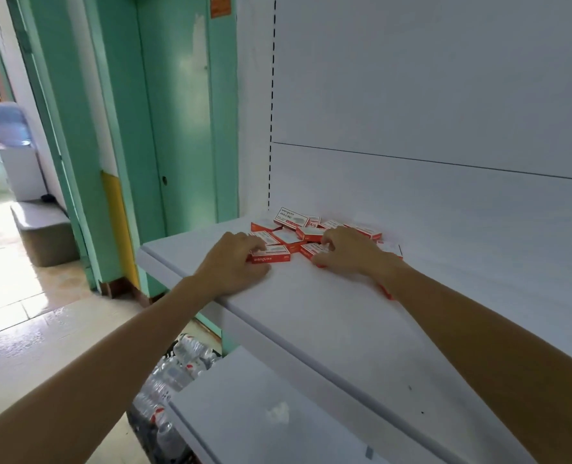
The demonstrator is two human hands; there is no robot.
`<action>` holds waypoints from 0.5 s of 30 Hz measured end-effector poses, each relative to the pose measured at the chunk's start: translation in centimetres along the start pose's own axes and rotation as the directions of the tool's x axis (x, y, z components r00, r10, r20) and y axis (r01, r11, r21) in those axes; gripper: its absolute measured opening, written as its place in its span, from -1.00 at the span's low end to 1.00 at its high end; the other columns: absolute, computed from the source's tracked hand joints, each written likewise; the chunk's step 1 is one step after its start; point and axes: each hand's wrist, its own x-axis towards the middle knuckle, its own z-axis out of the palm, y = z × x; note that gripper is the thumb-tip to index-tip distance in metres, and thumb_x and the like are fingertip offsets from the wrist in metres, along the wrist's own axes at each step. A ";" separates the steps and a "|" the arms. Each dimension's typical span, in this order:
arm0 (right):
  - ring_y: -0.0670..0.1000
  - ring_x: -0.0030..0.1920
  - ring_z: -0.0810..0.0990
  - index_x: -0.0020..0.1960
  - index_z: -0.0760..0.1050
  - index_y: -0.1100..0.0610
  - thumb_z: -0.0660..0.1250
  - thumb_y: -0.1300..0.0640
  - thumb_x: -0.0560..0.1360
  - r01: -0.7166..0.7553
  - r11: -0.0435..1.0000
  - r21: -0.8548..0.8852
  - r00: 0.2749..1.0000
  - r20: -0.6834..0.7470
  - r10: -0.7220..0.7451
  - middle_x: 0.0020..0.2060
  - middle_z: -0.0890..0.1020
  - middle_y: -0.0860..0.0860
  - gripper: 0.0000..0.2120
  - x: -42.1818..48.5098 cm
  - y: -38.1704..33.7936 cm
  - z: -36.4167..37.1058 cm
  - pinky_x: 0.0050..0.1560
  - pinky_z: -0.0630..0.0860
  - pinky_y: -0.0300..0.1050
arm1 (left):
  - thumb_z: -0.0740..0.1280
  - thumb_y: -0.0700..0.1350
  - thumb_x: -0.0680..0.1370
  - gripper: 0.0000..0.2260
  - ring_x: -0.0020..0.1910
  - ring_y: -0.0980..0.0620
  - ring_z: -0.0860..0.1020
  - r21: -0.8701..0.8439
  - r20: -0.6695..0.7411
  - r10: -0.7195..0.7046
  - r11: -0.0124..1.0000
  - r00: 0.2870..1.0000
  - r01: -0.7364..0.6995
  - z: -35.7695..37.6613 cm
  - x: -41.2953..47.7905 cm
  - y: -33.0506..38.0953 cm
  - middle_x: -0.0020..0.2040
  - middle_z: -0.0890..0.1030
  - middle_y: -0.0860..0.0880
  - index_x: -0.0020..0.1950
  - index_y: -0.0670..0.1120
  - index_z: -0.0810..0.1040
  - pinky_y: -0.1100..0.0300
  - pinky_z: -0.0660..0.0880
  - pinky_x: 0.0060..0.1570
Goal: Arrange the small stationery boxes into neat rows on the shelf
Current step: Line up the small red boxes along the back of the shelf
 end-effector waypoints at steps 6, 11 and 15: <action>0.01 -0.28 0.44 -0.26 0.43 0.19 0.34 -0.04 0.43 -0.081 0.995 -0.051 0.997 -0.024 0.079 -0.39 0.40 -0.01 -0.70 2.3 -1.9 0.7 -0.44 0.23 -0.21 | 0.20 0.23 0.48 -0.57 0.11 -0.10 0.43 0.174 0.118 0.070 0.981 0.991 -0.091 1.1 3.3 -2.2 0.17 0.54 -0.11 0.27 0.08 0.45 0.05 0.34 0.11; 0.02 -0.26 0.47 -0.24 0.47 0.20 0.30 -0.02 0.45 -0.134 0.982 -0.133 0.991 -0.016 0.133 -0.36 0.45 0.02 -0.73 2.1 -3.2 0.4 -0.36 0.32 -0.20 | 0.29 0.18 0.46 -0.60 -0.01 0.02 0.50 -0.035 0.204 0.208 0.978 0.957 -0.205 0.4 4.7 -3.1 0.15 0.59 -0.03 0.23 0.02 0.50 0.20 0.35 -0.06; 0.03 -0.27 0.52 -0.22 0.59 0.25 0.27 -0.01 0.48 -0.192 0.972 -0.136 0.980 -0.083 0.182 -0.30 0.59 0.10 -0.67 0.8 -4.1 0.9 -0.29 0.38 -0.16 | 0.29 0.20 0.45 -0.60 -0.11 0.05 0.48 -0.094 0.222 0.271 0.962 0.937 -0.256 0.5 5.0 -3.6 0.08 0.61 -0.01 0.19 0.03 0.53 0.20 0.34 -0.16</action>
